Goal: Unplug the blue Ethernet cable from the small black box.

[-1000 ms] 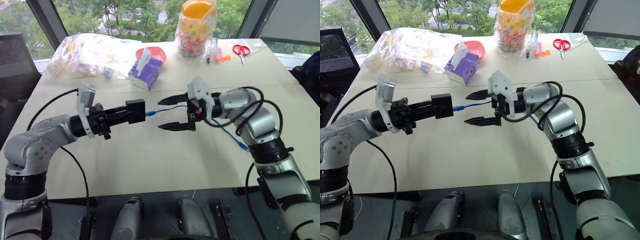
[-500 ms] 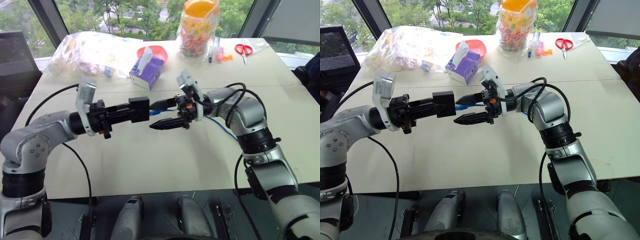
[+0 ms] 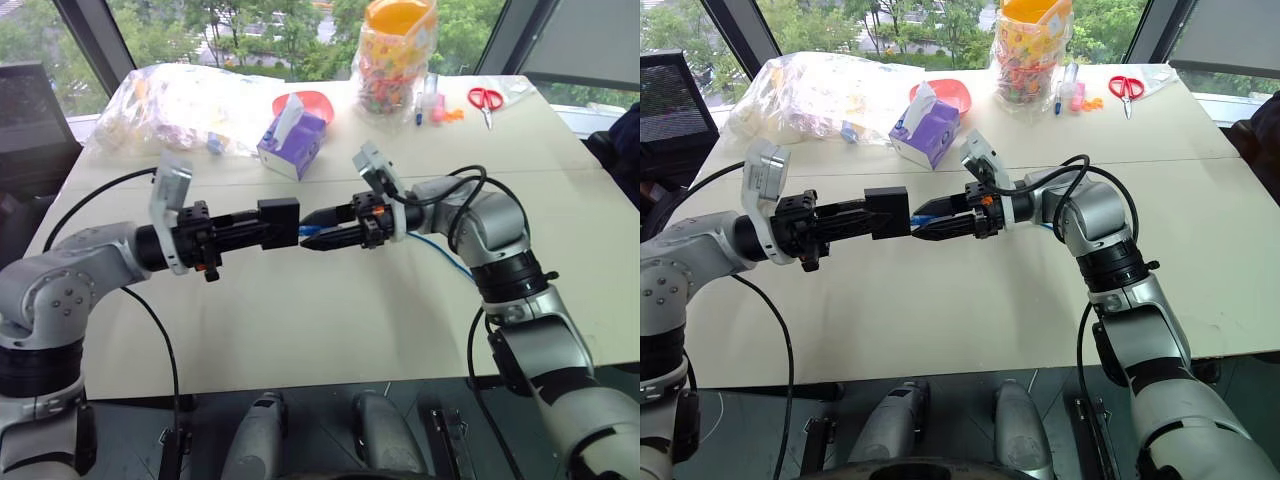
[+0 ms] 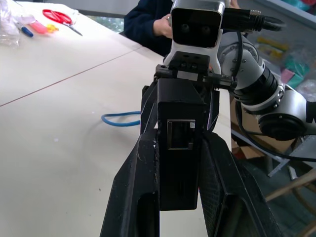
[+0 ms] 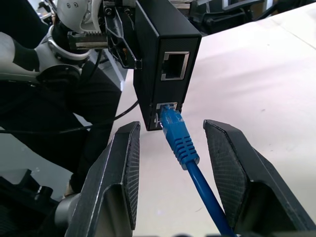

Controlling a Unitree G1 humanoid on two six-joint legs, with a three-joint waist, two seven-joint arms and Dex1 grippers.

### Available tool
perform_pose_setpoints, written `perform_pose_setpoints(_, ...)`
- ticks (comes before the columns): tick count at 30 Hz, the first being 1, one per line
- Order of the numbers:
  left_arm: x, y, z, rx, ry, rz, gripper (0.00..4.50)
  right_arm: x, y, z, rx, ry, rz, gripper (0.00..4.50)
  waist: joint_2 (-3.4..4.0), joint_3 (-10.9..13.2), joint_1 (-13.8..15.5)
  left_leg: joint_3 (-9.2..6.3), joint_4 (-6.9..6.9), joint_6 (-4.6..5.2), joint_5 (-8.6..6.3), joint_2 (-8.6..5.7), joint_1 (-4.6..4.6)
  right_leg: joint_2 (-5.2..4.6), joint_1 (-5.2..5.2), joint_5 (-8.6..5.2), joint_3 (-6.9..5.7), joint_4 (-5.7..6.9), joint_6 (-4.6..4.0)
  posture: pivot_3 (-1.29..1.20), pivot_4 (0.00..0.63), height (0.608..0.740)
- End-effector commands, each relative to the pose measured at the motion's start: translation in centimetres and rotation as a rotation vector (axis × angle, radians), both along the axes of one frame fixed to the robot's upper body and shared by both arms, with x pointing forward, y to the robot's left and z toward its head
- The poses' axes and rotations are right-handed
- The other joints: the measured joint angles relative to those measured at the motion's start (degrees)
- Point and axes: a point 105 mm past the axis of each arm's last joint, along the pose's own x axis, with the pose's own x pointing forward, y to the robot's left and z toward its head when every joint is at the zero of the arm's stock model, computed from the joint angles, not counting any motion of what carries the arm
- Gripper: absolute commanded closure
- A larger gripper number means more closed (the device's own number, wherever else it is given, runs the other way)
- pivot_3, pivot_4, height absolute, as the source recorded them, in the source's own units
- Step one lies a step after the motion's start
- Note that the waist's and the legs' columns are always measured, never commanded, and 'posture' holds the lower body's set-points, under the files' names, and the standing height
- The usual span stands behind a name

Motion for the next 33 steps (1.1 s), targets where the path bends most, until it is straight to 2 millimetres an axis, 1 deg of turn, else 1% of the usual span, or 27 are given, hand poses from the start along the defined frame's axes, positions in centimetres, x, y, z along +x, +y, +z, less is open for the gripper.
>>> perform_pose_setpoints(1,-0.8,0.2,1.2,-0.006,-0.057,-0.015,4.04,-0.3,0.3,1.3,0.014,-0.043,0.038,2.39,0.0,0.0,0.0,0.0,0.0,0.0,0.0,0.0,0.0,0.0,0.0,0.0,0.0,0.0,0.0,0.0,0.15,0.726)
perform_pose_setpoints(2,-0.9,0.3,1.2,-0.005,-0.058,-0.014,4.04,-0.3,0.3,1.3,0.013,-0.044,0.04,2.39,0.0,0.0,0.0,0.0,0.0,0.0,0.0,0.0,0.0,0.0,0.0,0.0,0.0,0.0,0.0,0.0,0.15,0.726)
perform_pose_setpoints(4,-1.0,0.4,1.2,-0.004,-0.06,-0.013,4.04,-0.3,0.3,1.2,0.008,-0.045,0.045,2.94,0.0,0.0,0.01,0.0,0.0,0.0,0.0,0.0,0.0,0.0,0.0,0.0,0.0,0.0,-0.01,0.0,0.15,0.726)
perform_pose_setpoints(5,-1.0,0.5,1.2,-0.005,-0.061,-0.013,4.04,-0.4,0.3,1.2,0.006,-0.045,0.05,3.31,0.0,0.0,0.01,0.0,0.0,0.0,0.0,0.0,0.0,0.0,0.0,0.0,0.0,0.0,-0.01,0.0,0.15,0.726)
perform_pose_setpoints(7,-1.0,0.5,1.2,-0.006,-0.062,-0.013,4.04,-0.4,0.3,1.2,0.004,-0.044,0.055,4.31,0.0,0.0,0.01,0.0,0.0,0.0,0.0,0.0,0.0,0.0,0.0,-0.01,0.0,0.0,-0.01,0.0,0.15,0.726)
perform_pose_setpoints(8,-1.0,0.5,1.2,-0.006,-0.063,-0.012,4.04,-0.4,0.3,1.2,0.004,-0.044,0.057,4.44,0.0,0.0,0.01,0.0,0.0,0.0,0.0,0.0,-0.01,0.0,-0.01,-0.01,0.0,0.0,-0.01,0.0,0.15,0.726)
perform_pose_setpoints(17,-1.0,0.4,1.1,-0.014,-0.07,-0.012,4.04,-0.6,0.3,1.0,-0.015,-0.045,0.068,4.44,0.0,0.0,0.01,0.0,0.0,0.0,0.0,0.0,-0.01,0.0,-0.01,-0.01,0.0,0.0,-0.01,0.0,0.15,0.726)
perform_pose_setpoints(25,-1.1,0.4,1.2,-0.016,-0.074,-0.017,4.04,-0.3,0.1,0.8,-0.02,-0.047,0.051,4.44,0.0,0.0,0.01,0.0,0.0,0.0,0.0,0.0,-0.01,0.0,-0.01,-0.01,0.0,0.0,0.0,0.0,0.15,0.726)
perform_pose_setpoints(27,-1.1,0.4,1.2,-0.016,-0.076,-0.016,4.04,-0.2,0.1,0.8,-0.02,-0.05,0.047,3.64,0.0,0.0,0.02,0.0,0.0,0.0,0.0,0.0,-0.01,0.0,-0.01,-0.01,0.0,0.0,0.0,0.0,0.15,0.726)
perform_pose_setpoints(28,-1.1,0.4,1.2,-0.017,-0.078,-0.015,4.04,-0.1,0.1,0.8,-0.02,-0.052,0.045,3.32,0.0,0.0,0.01,0.0,0.0,0.0,0.0,0.0,-0.01,0.0,-0.01,-0.01,0.0,0.0,-0.01,0.0,0.15,0.726)
perform_pose_setpoints(29,-1.2,0.5,1.3,-0.017,-0.08,-0.014,4.04,0.0,0.0,0.8,-0.023,-0.057,0.039,2.87,0.0,0.0,0.01,0.0,0.0,0.0,0.0,0.0,-0.01,0.0,-0.01,-0.01,0.0,0.0,-0.01,0.0,0.15,0.726)
perform_pose_setpoints(31,-1.4,0.8,1.4,-0.014,-0.083,-0.007,4.04,0.4,-0.3,0.6,-0.031,-0.061,0.023,1.87,0.0,0.0,-0.03,0.0,0.0,0.0,0.0,0.0,-0.01,0.0,-0.01,0.0,0.0,0.0,-0.01,0.0,0.15,0.726)
perform_pose_setpoints(33,-1.6,1.1,1.4,-0.01,-0.084,0.0,4.04,0.8,-0.7,0.5,-0.037,-0.061,0.009,0.73,0.0,0.0,-0.03,0.0,0.0,0.0,0.0,0.0,-0.01,0.0,-0.02,0.0,0.0,0.0,-0.01,0.0,0.15,0.726)
